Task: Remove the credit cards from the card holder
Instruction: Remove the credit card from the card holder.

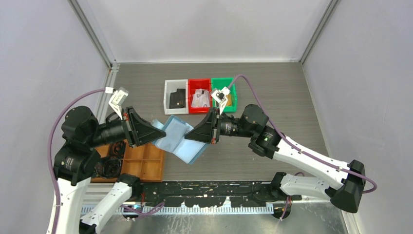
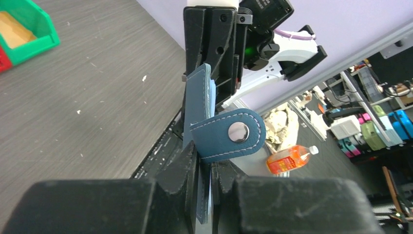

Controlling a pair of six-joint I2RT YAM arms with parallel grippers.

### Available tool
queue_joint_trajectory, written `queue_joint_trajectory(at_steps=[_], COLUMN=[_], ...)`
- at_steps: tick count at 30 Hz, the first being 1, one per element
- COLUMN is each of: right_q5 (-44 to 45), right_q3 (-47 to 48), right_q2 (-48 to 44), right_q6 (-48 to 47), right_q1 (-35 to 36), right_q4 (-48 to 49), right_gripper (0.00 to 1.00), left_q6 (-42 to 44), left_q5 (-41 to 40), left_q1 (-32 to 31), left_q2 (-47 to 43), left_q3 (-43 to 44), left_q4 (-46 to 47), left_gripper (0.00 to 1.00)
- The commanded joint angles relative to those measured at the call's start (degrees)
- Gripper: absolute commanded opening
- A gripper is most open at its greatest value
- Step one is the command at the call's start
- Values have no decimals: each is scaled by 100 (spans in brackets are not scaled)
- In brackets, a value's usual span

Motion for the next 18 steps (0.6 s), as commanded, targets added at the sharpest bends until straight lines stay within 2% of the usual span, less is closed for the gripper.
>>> queue_joint_trajectory(at_steps=[1, 6, 13, 14, 17, 18], right_q5=[112, 114, 205, 208, 108, 51], right_q3=[127, 118, -8, -14, -20, -32], right_q2=[-112, -150, -203, -184, -135, -138], right_q6=[-181, -188, -261, -256, -197, -161], right_q1=[49, 49, 47, 50, 45, 49], right_q4=[236, 234, 220, 237, 287, 340], right_gripper=[1, 1, 2, 7, 44, 51], left_q6=[-437, -284, -548, -528, -140, 97], left_q5=[544, 481, 421, 359, -5, -152], left_q1=[14, 14, 14, 19, 14, 14], left_q2=[98, 39, 14, 9, -17, -30], left_q3=[234, 149, 200, 213, 285, 312], left_q4=[458, 355, 499, 512, 399, 318], left_gripper=[6, 5, 0, 0, 0, 0])
